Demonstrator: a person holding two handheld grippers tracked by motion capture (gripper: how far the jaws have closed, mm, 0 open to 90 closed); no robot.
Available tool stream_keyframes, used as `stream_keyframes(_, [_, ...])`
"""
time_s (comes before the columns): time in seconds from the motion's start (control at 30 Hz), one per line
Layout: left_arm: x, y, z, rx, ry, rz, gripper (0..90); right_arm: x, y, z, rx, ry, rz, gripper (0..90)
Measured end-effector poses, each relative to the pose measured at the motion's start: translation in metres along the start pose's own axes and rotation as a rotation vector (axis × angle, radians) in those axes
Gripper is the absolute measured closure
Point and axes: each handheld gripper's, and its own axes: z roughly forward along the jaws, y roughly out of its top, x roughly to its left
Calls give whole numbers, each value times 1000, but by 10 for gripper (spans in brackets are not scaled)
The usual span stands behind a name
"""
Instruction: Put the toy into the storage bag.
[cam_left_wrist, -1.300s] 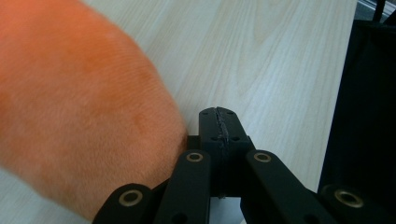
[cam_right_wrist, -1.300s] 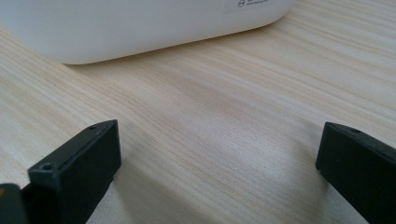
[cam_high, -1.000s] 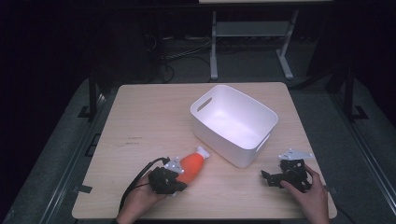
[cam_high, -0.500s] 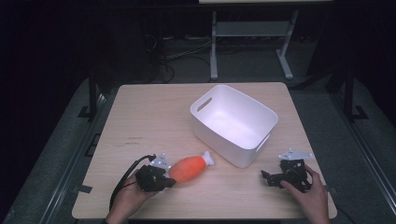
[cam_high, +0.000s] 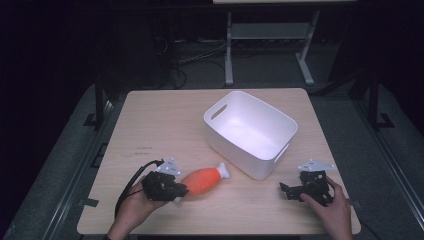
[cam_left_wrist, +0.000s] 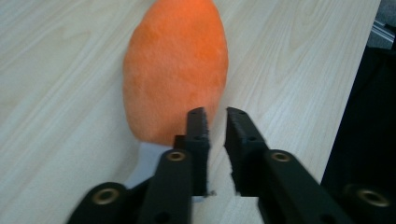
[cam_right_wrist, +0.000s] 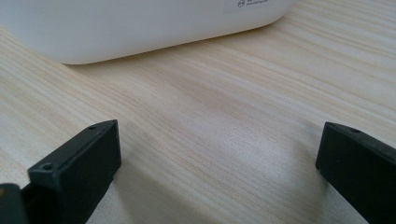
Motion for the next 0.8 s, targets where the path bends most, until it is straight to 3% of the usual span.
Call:
stream_keyframes(0.2, [6,13,-3,27,8,2,576,0,0,0,0,0,0,0])
stream_keyframes(0.47, [12,25,6,41,20,8,361,0,0,0,0,0,0,0])
stream_keyframes(0.73, [10,37,16,44,51,48,142,0,0,0,0,0,0,0])
stream_keyframes(0.8, [10,39,19,45,51,53,126,0,0,0,0,0,0,0])
